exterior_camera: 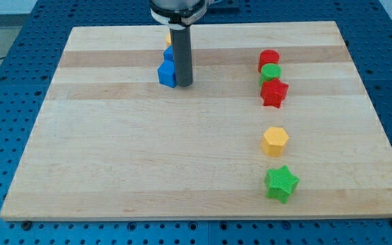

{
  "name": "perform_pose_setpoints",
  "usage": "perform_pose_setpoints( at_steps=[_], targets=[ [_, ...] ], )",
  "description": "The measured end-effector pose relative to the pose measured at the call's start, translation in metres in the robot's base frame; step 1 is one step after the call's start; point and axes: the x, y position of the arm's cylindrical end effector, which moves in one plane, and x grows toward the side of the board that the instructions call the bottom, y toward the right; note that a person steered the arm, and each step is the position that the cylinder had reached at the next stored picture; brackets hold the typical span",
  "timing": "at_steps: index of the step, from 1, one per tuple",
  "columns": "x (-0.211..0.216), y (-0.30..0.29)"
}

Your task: Place the arm horizontal right to yellow hexagon

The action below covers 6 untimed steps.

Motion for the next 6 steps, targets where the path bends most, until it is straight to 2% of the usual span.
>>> perform_pose_setpoints(
  at_steps=[2, 3, 4, 5, 6],
  targets=[
    [-0.016, 0.01],
    [-0.012, 0.062],
    [0.025, 0.065],
    [0.094, 0.082],
    [0.098, 0.161]
  ],
)
